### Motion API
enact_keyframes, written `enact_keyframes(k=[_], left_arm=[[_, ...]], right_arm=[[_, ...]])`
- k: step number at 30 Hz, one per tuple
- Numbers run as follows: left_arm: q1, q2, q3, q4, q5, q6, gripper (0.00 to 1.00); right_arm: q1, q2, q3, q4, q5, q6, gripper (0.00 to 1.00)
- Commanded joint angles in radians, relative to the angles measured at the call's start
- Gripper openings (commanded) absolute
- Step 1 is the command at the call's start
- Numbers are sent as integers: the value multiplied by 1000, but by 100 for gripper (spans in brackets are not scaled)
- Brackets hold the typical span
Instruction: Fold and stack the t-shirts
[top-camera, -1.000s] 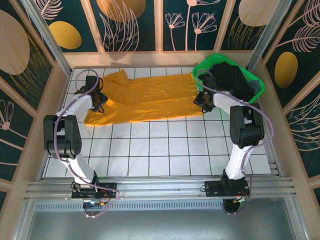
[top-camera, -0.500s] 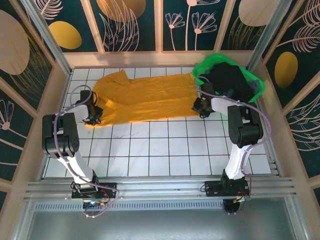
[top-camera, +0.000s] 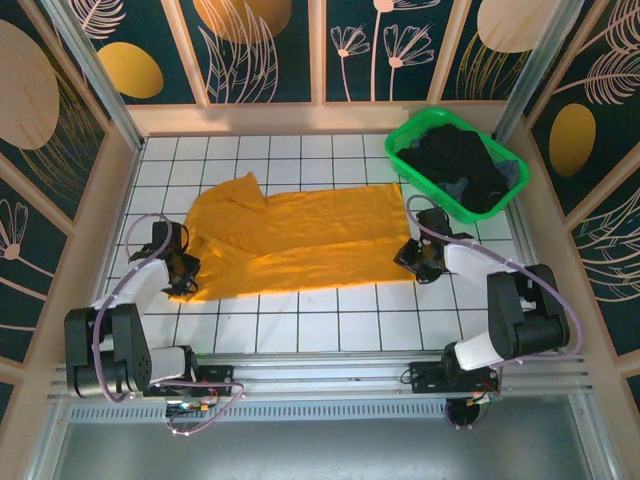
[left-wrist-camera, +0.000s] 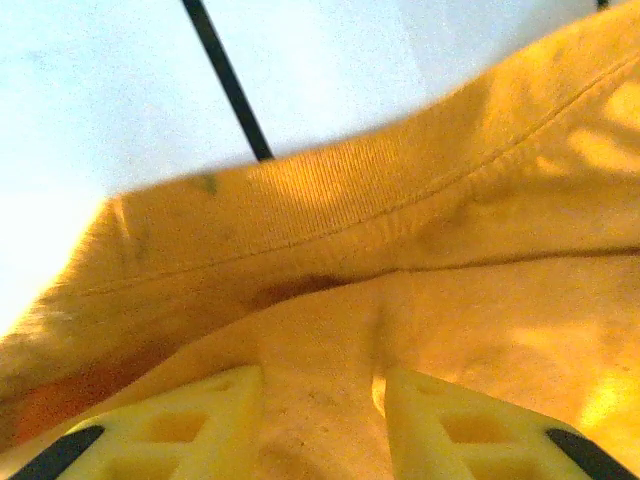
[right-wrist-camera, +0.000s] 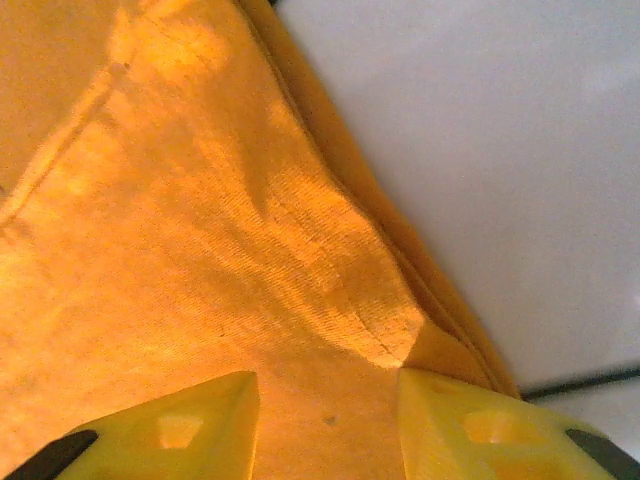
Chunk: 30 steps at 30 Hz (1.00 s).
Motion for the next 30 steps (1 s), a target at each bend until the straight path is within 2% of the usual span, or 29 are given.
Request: enact_keyframes(k=[1,3,6,8,14,20,30], left_arm=[[-14,-5,154,-108,-52,47,40],[-72,50,282,-131,-59,115,40],[-187,176,434,-127,15,192,40],[-262,264,503,-143,25,211,39],[-375,453,597,-101,20,215,35],[-406,573,648,-129,-52,251,33],[-414,627,630,-87,-47,246,30]], right_arm=[[24,-73,31,-32,-13,-43,46],[61,-69,86,11,-31,-87,48],[141,-33,159,56,-37,-142,48],[188,0,196,95,-65,-167,49],[239,76,255,180,-136,-156,49],[246,95,266,189,-137,-154,49],[246,98,261,226,-180,-142,49]])
